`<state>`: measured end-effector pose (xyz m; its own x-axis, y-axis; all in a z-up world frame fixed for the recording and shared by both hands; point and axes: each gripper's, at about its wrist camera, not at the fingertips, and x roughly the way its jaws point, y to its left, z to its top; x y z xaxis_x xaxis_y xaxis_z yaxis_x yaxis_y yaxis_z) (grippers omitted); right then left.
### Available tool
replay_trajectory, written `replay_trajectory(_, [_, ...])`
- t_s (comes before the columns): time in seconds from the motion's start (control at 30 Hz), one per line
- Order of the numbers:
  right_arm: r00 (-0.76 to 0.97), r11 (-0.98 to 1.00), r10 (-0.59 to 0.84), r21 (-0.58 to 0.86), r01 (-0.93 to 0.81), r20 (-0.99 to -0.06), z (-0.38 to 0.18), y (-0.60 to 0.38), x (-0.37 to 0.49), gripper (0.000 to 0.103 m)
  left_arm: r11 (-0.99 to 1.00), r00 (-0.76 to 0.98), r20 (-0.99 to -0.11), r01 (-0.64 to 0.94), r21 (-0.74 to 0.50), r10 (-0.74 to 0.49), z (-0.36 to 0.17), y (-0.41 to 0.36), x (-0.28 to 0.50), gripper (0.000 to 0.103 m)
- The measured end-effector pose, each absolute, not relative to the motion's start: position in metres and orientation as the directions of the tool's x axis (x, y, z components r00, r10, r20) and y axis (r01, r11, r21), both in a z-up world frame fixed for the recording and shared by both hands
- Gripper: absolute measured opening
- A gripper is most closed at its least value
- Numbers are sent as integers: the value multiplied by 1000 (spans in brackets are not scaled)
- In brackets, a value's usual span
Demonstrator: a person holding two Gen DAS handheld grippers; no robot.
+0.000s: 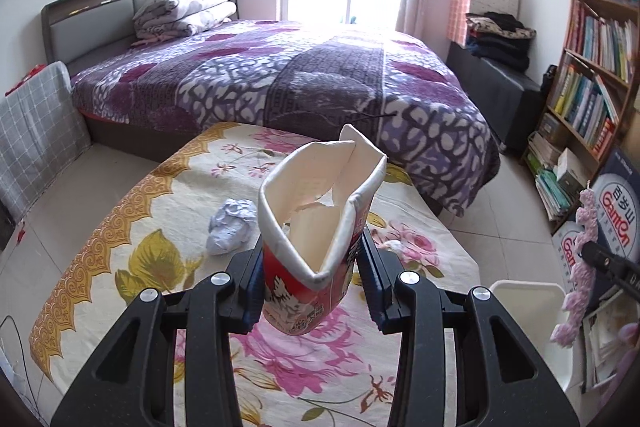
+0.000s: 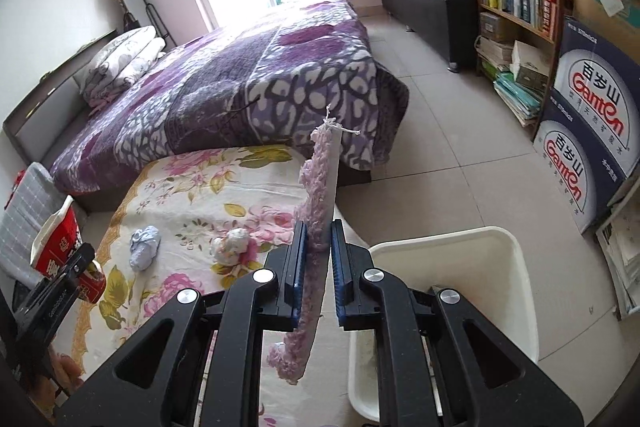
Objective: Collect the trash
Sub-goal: 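Carry the cup and foam strip over the white bin and open both grippers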
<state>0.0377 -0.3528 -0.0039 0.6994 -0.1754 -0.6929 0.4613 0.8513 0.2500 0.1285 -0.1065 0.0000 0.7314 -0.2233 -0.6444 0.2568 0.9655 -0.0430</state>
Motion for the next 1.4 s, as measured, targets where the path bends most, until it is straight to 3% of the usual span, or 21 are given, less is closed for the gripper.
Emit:
replay_trajectory(0.37, [602,714,-223,292,636,-767,-21,-426,9,16,926,680,-671,376,-30,-298,-17,-155,112,41])
replay_trajectory(0.43, [580,686,-234,290,667,-780,-25,-437,4,22,915,665,-676,401,-34,-317,-20,-164,108,41])
replay_trajectory(0.5, [562,657,-250,288,697,-789,-27,-447,-3,53,902,650,-681,430,-36,-337,-22,-173,104,41])
replay_trajectory(0.53, [555,643,-263,286,710,-789,-28,-451,-8,59,894,641,-684,447,-37,-349,-24,-179,102,41])
replay_trajectory(0.97, [504,565,-389,233,792,-771,-25,-493,-50,79,770,506,-714,633,-74,-485,-45,-259,62,43])
replay_trajectory(1.17, [488,530,-402,238,814,-775,-25,-507,-61,84,686,372,-747,711,-152,-551,-64,-294,44,45])
replay_trajectory(1.23, [485,519,-403,242,820,-776,-26,-508,-63,86,657,321,-756,731,-186,-571,-70,-304,40,51])
replay_trajectory(1.33, [482,509,-399,248,824,-780,-26,-511,-63,88,631,282,-762,748,-206,-583,-78,-311,35,70])
replay_trajectory(1.4, [482,509,-397,250,824,-781,-27,-511,-63,89,622,269,-763,754,-213,-588,-81,-312,33,73])
